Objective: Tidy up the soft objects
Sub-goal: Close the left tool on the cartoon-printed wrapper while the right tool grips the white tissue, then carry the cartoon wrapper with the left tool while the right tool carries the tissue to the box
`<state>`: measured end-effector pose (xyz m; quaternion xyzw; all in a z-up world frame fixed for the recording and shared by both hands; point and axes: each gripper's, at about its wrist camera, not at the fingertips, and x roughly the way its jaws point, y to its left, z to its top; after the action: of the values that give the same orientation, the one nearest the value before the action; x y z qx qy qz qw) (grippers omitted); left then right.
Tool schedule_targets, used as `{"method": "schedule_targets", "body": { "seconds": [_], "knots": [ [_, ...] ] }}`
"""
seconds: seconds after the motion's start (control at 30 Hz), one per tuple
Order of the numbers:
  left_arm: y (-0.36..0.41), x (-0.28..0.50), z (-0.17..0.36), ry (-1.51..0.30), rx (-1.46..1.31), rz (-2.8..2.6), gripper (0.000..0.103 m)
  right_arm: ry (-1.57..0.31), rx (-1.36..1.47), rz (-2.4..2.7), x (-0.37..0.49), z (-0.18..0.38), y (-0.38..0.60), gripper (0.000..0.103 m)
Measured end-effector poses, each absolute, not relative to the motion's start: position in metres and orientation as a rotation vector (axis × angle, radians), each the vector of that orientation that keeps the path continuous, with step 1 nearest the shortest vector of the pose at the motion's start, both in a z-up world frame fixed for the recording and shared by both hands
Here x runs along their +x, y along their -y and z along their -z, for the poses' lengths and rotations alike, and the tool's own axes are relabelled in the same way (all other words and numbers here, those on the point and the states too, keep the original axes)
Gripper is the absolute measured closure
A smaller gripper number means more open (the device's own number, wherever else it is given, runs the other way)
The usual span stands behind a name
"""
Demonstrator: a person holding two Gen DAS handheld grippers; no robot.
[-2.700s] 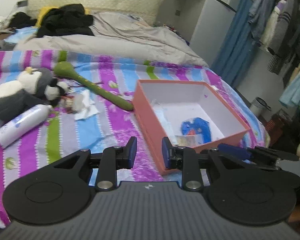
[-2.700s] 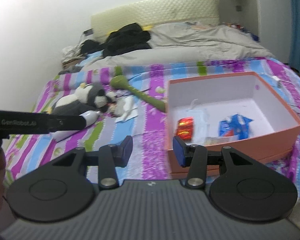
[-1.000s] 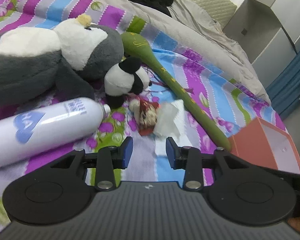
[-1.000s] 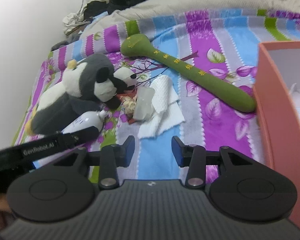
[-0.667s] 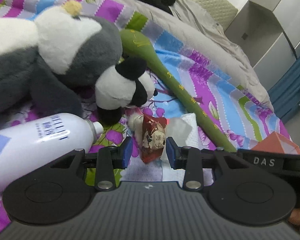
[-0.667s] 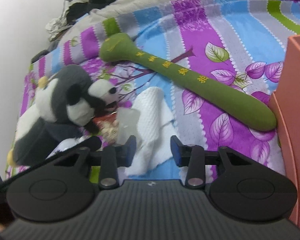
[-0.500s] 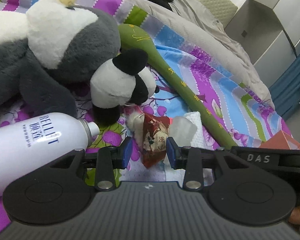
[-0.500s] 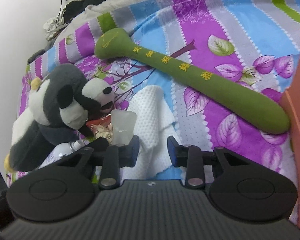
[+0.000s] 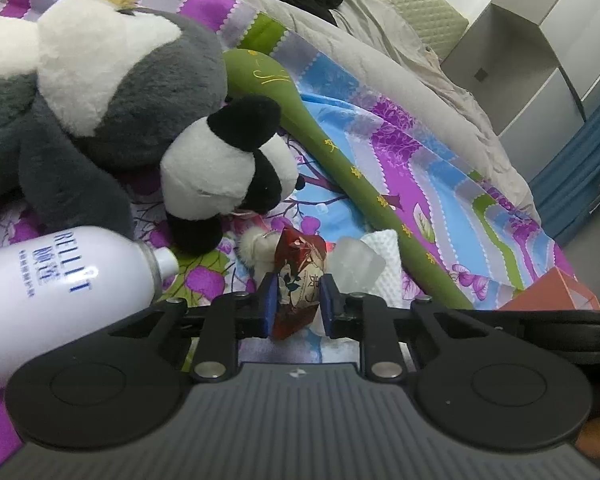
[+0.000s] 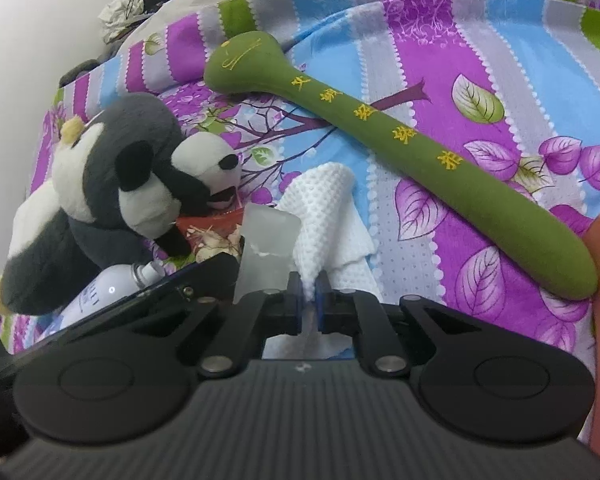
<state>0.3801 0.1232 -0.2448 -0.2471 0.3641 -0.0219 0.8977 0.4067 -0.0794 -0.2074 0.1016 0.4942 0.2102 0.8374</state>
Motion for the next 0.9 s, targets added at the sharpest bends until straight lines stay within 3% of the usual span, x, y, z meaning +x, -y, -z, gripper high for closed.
{"method": "schedule_targets", "body": {
  "seconds": [0.9],
  "knots": [
    [-0.115,0.23,0.195,-0.809,-0.47,-0.009,0.079,-0.967,0.033,-0.408,0.291,0.154,0.094,0.093]
  ]
}}
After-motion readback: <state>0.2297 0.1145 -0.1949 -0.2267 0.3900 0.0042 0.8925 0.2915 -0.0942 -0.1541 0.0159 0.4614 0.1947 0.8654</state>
